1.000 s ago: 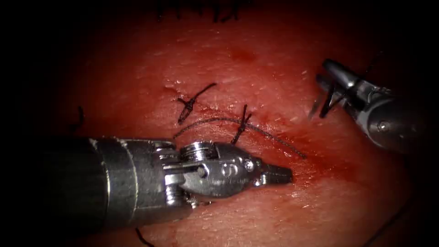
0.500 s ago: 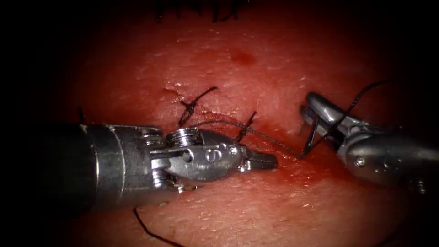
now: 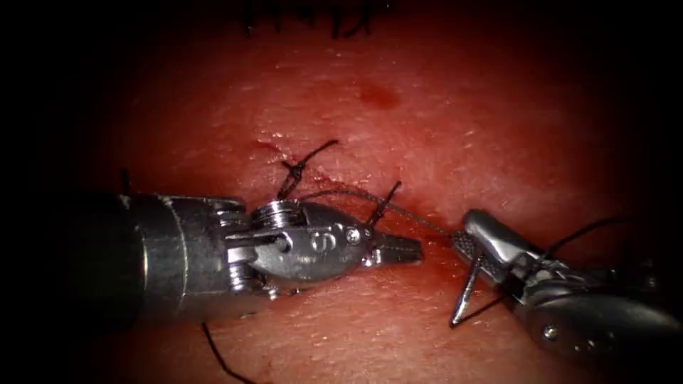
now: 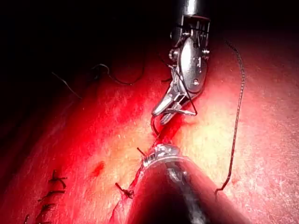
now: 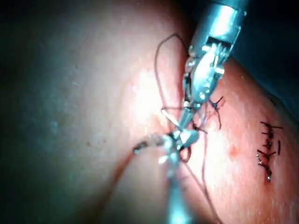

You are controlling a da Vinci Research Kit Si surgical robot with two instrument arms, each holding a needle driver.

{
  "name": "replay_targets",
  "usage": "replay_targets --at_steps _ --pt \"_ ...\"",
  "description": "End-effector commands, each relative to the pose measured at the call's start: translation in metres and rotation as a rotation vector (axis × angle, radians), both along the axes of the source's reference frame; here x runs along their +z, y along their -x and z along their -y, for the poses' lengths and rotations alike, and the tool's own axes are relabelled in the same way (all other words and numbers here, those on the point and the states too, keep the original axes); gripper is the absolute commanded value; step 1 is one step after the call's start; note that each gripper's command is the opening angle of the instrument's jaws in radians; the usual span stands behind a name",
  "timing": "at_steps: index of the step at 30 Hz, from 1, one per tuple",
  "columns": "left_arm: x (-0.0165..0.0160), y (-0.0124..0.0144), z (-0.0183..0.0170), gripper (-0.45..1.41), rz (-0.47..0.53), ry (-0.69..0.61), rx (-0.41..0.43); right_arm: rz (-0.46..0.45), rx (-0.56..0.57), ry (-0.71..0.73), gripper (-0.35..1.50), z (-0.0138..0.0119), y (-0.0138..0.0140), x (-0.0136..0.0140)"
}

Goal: Wound Closure

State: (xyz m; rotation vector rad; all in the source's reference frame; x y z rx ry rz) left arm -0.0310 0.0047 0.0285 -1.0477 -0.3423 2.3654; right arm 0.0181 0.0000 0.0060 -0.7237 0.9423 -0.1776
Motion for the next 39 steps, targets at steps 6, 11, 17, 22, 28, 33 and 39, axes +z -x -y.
replay_targets --at_steps 6,11,17,22,28,33,39 --pt "0.0004 0.0007 0.0002 -0.45 0.003 0.003 0.006 0.024 0.008 -0.006 -0.35 -0.0001 -0.0008 0.0019" --pt "0.0004 0.0007 0.0002 -0.45 0.002 0.003 0.005 0.054 -0.013 -0.03 -0.35 -0.0001 -0.0009 0.0035" --pt "0.0004 0.0006 0.0003 -0.45 0.002 0.007 0.009 0.061 0.018 -0.075 -0.35 0.0002 -0.0003 0.0046" --pt "0.0003 0.0006 0.0003 -0.45 0.002 0.007 0.008 0.062 0.052 -0.139 -0.35 -0.0002 0.0001 0.0051" --pt "0.0003 0.0006 0.0003 -0.45 0.002 0.007 0.008 0.068 0.129 -0.202 -0.35 -0.0008 0.0015 0.0056" --pt "0.0003 0.0007 0.0003 -0.45 0.001 0.012 0.01 0.044 0.168 -0.283 -0.35 -0.0012 0.0017 0.0063" --pt "0.0002 0.0007 0.0003 -0.45 0.001 0.011 0.01 0.012 0.177 -0.379 -0.35 -0.0007 0.0015 0.0072"
